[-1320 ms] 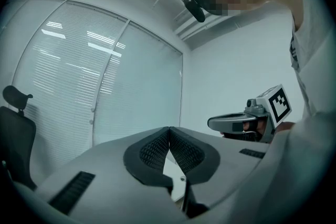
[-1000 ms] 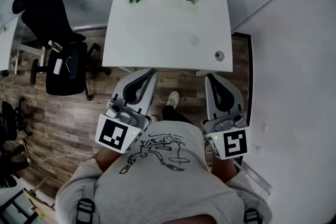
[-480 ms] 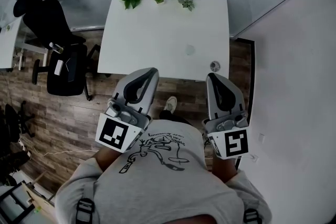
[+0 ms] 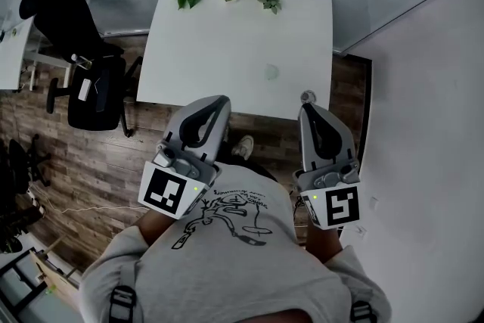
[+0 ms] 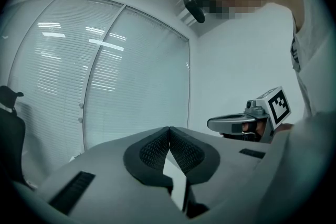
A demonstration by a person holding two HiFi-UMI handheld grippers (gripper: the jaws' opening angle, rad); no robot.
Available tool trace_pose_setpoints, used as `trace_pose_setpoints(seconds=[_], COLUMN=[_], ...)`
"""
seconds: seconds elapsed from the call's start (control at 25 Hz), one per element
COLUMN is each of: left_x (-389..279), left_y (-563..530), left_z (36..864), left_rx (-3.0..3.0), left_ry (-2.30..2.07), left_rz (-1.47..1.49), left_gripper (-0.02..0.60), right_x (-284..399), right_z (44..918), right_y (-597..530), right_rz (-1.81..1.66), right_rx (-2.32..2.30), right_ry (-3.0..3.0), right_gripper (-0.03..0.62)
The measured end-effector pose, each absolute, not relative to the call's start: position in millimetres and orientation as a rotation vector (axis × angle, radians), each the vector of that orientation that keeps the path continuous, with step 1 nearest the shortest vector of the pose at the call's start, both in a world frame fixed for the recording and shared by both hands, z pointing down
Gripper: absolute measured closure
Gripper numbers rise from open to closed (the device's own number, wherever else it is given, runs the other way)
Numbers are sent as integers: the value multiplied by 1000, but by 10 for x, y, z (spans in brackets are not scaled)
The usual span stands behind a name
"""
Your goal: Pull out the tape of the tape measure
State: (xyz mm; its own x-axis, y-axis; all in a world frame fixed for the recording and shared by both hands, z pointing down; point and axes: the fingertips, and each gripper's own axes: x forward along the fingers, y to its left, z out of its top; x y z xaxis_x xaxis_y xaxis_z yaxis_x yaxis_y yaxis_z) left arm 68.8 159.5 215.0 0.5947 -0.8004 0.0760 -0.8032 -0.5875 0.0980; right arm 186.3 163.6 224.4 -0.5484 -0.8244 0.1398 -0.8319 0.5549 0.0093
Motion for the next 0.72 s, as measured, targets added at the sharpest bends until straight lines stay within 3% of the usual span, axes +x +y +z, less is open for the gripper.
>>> trace_pose_setpoints(seconds=[0.72], left_x=[727], left_y=[973], left_z=[2118], left_rx=[2719], left_ry=[-1348], left_rz=[-20], left_gripper=[560], right_x=[1839], right_z=[2228], right_y=[1023], right_rz=[46], right_rx=[1413], right_ry=[-2657], right_gripper=[585])
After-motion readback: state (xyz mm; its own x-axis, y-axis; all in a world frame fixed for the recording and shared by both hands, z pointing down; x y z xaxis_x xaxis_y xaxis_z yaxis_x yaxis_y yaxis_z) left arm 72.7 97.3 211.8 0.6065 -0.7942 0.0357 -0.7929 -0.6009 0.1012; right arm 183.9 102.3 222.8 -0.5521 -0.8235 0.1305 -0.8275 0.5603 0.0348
